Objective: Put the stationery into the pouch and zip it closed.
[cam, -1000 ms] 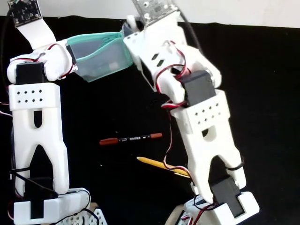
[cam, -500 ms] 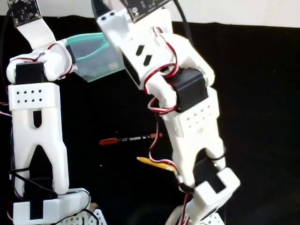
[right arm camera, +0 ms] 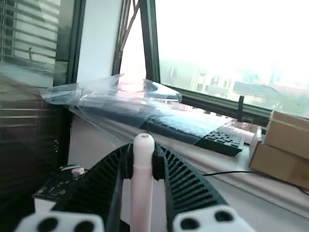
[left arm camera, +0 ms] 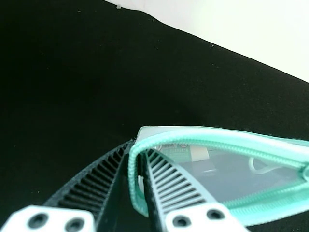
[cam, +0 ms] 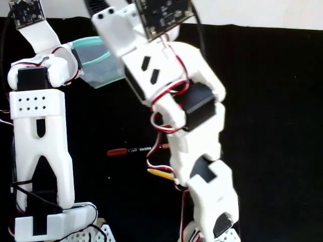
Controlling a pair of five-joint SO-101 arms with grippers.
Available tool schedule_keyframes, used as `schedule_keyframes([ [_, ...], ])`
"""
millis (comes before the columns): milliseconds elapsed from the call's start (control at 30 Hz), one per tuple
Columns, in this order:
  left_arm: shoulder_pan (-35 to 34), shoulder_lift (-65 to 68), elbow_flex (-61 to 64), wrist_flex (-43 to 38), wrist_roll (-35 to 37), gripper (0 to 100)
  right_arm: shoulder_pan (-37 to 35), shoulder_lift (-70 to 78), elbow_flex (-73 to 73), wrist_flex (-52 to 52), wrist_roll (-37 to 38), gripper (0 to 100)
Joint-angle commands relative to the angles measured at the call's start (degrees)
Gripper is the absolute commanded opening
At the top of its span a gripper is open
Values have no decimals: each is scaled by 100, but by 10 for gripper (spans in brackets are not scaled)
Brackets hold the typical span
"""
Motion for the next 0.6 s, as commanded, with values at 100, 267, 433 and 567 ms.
schedule_keyframes([
  [100, -57, 22, 22, -53, 26, 7, -145, 602, -699, -523, -44, 8],
  [267, -57, 22, 31, -53, 26, 7, -154, 927, -708, -1051, -44, 8],
  [433, -57, 22, 31, -53, 26, 7, -207, 1121, -708, -1121, -44, 8],
  [567, -66, 22, 31, -53, 26, 7, -207, 1481, -708, -1103, -44, 8],
])
